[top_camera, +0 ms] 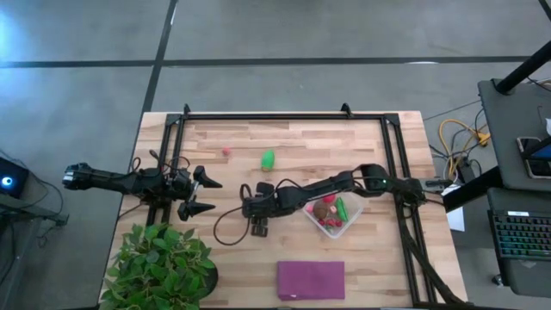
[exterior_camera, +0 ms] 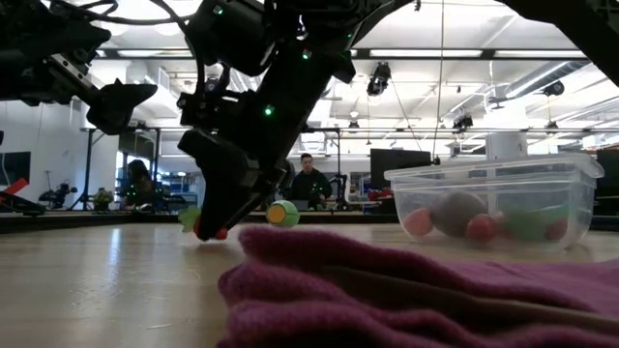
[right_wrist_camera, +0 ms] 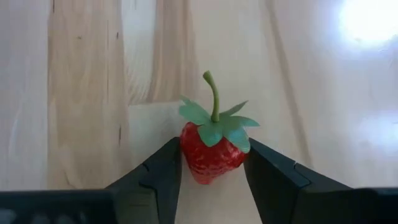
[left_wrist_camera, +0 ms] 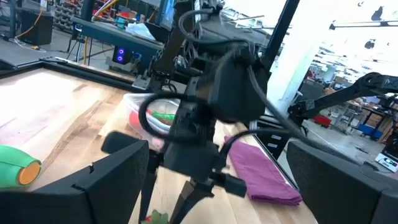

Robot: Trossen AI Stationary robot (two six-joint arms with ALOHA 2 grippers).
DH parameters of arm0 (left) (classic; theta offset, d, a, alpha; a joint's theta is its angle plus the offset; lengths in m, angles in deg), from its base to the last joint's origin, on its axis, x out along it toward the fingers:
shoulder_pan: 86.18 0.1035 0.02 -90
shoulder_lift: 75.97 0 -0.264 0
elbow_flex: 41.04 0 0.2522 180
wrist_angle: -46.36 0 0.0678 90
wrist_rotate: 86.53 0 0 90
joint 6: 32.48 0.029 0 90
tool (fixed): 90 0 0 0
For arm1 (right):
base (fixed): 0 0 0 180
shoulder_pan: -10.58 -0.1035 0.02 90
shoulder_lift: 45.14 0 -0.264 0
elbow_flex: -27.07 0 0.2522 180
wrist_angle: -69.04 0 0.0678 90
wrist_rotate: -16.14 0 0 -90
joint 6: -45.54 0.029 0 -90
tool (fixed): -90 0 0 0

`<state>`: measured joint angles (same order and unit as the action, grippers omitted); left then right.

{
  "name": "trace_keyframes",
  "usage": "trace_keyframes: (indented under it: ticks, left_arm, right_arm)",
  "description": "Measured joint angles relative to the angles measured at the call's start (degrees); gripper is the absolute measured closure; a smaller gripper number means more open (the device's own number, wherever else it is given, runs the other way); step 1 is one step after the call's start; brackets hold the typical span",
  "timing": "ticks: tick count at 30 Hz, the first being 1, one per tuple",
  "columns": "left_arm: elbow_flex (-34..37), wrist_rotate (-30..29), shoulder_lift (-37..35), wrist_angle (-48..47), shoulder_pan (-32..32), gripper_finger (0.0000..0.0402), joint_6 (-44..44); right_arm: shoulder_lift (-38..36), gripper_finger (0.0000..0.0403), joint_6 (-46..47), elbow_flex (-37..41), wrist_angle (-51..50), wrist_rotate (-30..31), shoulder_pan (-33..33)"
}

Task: Pick and placing Produce into tupperware
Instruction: Put the red strawberry into the transparent bin

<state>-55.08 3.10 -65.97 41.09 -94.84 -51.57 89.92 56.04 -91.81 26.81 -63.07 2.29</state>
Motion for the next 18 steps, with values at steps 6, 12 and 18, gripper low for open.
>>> trace_keyframes:
  ticks: [6,12,18]
  left_arm:
    - [-0.01,0.02,0.00,0.00,-0.01,0.0035,0.00]
    - [0.01,0.01,0.00,0.00,-0.01,0.0035,0.00]
    - [0.01,0.02,0.03,0.00,-0.01,0.0035,0.00]
  right_arm:
    - [-1.22,0.0257,3.36,-0.11,-0.52,0.08,0.42]
    - [-3.54,0.0257,6.12,-0.34,-3.72,-0.01,0.43]
    - [-10.03,0.0258,6.16,-0.28,-8.09,0.46,-0.12]
